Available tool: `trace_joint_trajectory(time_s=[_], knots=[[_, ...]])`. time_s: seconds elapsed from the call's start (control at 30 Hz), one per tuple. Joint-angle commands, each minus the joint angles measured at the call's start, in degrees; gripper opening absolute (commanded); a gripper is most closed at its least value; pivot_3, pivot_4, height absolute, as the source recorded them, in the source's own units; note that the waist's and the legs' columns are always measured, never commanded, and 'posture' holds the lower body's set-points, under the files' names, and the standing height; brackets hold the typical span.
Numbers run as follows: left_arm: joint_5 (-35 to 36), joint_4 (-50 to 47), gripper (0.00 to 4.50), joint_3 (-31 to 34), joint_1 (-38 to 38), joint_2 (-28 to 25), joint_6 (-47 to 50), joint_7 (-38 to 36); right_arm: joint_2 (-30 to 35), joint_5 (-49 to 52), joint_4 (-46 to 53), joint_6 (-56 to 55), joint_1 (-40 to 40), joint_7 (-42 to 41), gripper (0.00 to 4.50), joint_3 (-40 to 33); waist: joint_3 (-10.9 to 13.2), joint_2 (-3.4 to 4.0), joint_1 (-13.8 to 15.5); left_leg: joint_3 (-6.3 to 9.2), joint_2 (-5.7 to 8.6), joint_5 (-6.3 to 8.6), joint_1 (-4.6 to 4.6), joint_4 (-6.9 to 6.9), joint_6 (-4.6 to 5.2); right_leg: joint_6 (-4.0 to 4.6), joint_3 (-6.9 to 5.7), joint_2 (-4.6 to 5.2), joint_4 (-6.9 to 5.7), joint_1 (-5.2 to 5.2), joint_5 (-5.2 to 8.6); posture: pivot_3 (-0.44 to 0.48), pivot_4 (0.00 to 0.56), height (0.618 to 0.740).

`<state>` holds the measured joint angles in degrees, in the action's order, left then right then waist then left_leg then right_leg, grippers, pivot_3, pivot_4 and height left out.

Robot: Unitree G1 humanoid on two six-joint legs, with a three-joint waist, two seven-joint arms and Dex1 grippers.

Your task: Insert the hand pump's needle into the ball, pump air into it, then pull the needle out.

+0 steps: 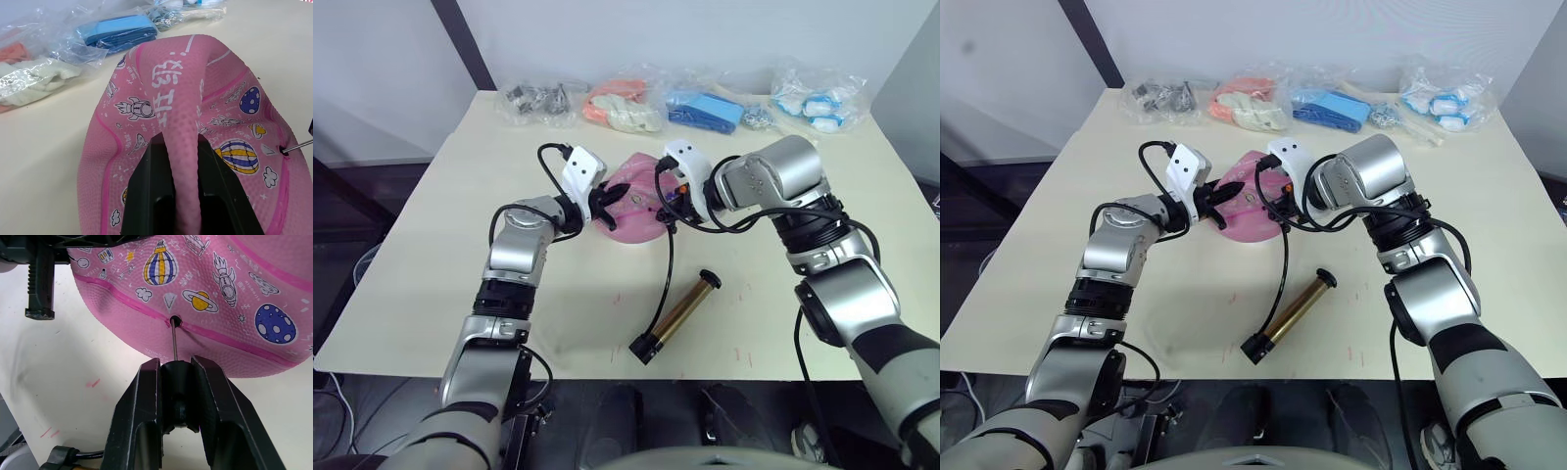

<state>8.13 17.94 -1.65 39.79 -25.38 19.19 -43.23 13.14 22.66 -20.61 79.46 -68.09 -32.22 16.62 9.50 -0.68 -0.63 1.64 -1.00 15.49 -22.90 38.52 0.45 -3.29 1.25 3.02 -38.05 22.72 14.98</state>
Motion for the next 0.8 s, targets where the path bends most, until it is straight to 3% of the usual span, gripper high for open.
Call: trace_joint_trajectory(time_s=[0.03, 0.8], knots=[[0.17, -1.41, 0.01, -0.97, -0.71, 0.88, 0.5, -0.07, -0.05, -0.36, 1.03, -0.56, -1.56, -0.46, 0.39, -1.13, 0.0, 0.0, 0.0, 0.01, 0.0, 0.0, 0.0, 0.0, 0.0, 0.0, 0.0, 0.0, 0.0, 0.0, 0.0, 0.0, 0.15, 0.738], [0.08, -1.92, 0.01, -1.08, -1.18, 0.75, 0.92, -0.16, 0.76, -3.47, -1.88, -1.54, -0.68, -2.28, 0.39, 0.54, 0.0, 0.0, -0.04, 0.05, 0.0, 0.0, 0.0, -0.02, 0.0, 0.0, 0.0, 0.0, 0.02, 0.0, 0.0, 0.0, 0.15, 0.738]])
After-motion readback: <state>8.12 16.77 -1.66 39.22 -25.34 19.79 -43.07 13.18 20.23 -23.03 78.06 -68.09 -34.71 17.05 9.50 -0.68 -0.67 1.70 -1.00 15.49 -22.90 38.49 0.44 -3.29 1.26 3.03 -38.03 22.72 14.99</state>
